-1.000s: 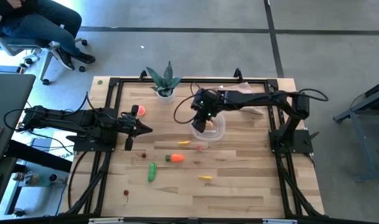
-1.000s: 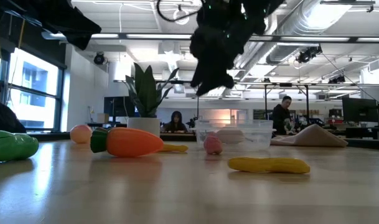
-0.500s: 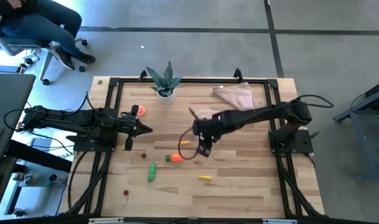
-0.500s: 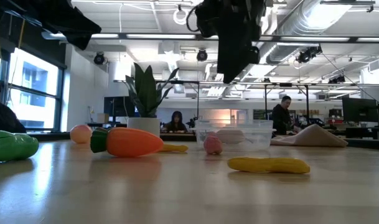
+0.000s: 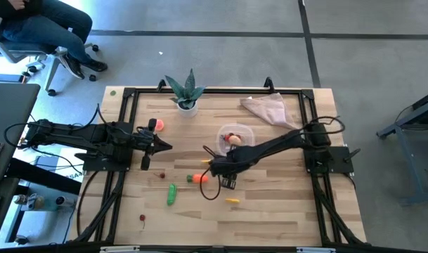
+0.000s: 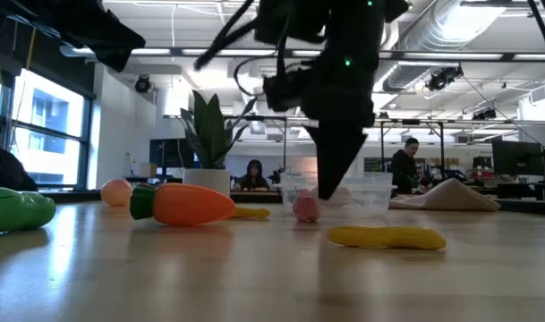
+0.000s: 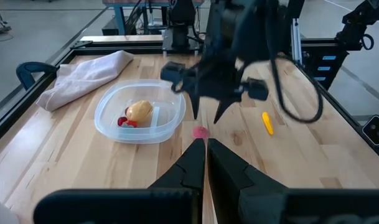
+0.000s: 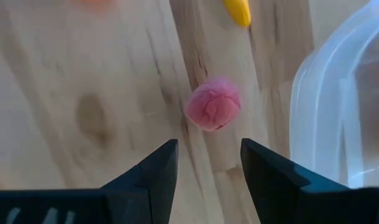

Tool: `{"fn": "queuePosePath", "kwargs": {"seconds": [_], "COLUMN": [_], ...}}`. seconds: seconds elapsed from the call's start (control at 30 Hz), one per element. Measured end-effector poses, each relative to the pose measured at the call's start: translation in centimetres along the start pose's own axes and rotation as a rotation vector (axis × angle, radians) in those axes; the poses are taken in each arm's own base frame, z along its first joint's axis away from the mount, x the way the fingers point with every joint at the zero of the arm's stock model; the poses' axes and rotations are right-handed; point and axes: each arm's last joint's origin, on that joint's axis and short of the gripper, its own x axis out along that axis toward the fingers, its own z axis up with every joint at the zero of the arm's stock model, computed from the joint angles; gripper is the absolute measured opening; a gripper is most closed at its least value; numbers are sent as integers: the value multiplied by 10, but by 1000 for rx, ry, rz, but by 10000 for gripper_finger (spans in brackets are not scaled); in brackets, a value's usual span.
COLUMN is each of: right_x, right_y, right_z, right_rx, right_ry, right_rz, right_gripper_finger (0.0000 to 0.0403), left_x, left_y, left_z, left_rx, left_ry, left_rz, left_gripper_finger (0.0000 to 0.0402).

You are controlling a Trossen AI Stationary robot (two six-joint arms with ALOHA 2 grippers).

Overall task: Pick and placing Produce into tupperware
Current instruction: Put the pink peach into the transparent bin

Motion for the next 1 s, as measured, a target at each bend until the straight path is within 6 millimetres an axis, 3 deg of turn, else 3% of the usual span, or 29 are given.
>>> {"fn": "queuePosePath", "kwargs": {"seconds": [0.4, 1.0], "right_x": [8, 15], "right_y": [2, -14], "right_z": [4, 17], "right_rx": [-19, 34], "right_ry": [-37, -54], "right_rz": [-14, 60], "right_gripper_finger": [168, 168], "left_x": [0, 0], "left_y": [0, 0], "left_z": [0, 0], "left_rx": [0, 0], "left_ry": [0, 0], "left_rz": [0, 0], "left_gripper_finger": [7, 7]}}
